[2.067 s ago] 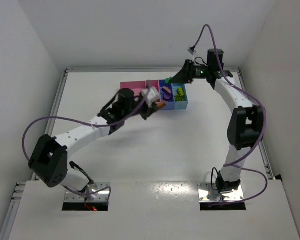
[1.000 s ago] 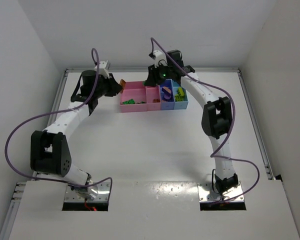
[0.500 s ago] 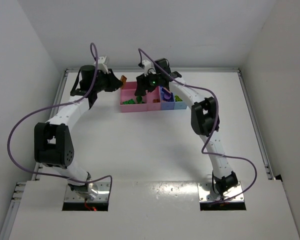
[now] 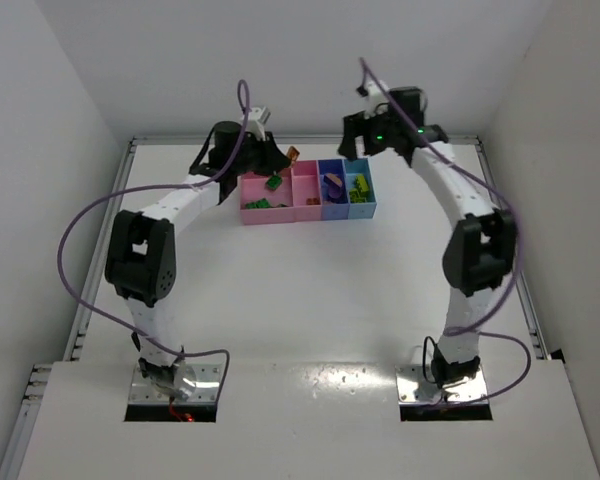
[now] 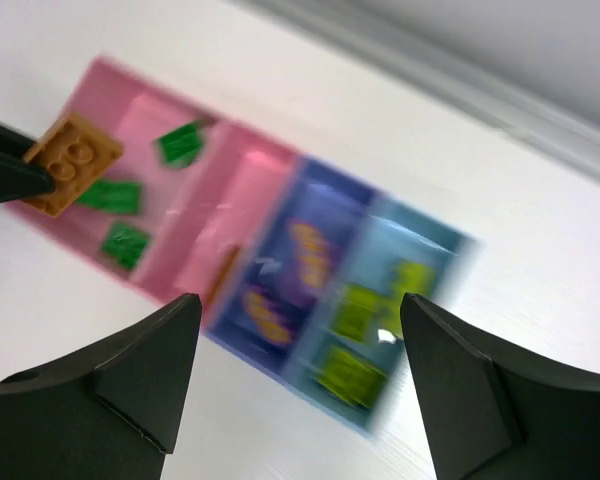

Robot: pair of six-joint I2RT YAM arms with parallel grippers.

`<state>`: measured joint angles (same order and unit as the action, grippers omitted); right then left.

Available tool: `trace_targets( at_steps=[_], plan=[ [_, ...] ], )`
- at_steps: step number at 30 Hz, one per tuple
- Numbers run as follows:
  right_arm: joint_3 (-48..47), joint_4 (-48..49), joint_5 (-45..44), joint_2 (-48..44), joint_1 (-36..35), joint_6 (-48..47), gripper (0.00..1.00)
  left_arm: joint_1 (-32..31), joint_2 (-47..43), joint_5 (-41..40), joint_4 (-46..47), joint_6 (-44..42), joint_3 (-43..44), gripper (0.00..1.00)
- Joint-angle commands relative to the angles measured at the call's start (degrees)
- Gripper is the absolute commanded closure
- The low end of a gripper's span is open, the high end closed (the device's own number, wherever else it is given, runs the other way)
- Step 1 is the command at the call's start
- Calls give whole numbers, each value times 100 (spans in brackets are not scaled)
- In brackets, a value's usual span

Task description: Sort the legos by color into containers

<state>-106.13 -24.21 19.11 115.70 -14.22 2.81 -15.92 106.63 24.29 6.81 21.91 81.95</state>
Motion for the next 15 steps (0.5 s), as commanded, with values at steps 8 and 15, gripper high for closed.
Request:
trace_targets(
  at_steps=[8,15],
  plan=[
    [1753,-145,-373,-2006,1359,-237,19,-350,1658,-258,-100,507,1613,96],
    [2166,-251,-312,-2411,1685,-290,19,-464,2309,-522,-355,402,2377,78]
  ],
)
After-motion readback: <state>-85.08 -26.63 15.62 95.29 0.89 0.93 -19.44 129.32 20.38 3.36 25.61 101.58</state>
